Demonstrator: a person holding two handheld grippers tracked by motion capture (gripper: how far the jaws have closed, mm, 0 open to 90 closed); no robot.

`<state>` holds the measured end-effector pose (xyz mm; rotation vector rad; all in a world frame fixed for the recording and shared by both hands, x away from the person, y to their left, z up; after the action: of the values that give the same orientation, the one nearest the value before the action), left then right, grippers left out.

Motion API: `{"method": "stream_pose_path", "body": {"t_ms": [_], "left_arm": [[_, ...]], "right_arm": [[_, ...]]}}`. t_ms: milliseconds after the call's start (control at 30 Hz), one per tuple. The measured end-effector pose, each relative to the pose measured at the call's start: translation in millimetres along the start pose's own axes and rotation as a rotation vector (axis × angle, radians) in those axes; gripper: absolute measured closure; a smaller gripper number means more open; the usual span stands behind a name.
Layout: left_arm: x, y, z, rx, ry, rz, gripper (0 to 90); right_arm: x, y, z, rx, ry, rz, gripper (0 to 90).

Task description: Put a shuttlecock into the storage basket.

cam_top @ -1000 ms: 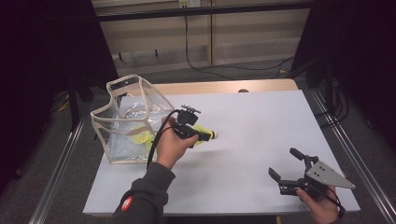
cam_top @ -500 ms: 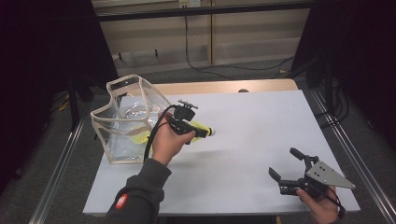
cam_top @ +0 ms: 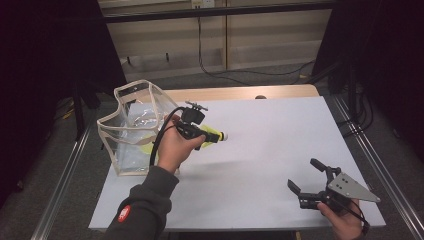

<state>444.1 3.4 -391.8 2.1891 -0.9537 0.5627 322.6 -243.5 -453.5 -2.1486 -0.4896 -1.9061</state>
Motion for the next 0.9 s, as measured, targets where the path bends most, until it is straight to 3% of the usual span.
{"method": "stream_pose_path", "body": {"t_ms": [900], "left_arm": [[15.6, 2.3, -23.7, 0.015, -0.004, -0.003, 86.5]], "right_arm": [[-0.1, -0.4, 0.4, 0.001, 0.000, -0.003, 1.9]]}}
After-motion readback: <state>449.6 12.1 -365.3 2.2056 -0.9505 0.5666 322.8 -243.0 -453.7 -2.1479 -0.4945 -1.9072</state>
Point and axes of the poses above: each handheld gripper's, and its own axes: z roughly forward along the jaws, x roughly out of its top, y roughly to its right, the point moved 10 cm from there along z, roughly forward along the jaws, and after that the axes turned 8 degrees about -x, right-handed, at the moved point
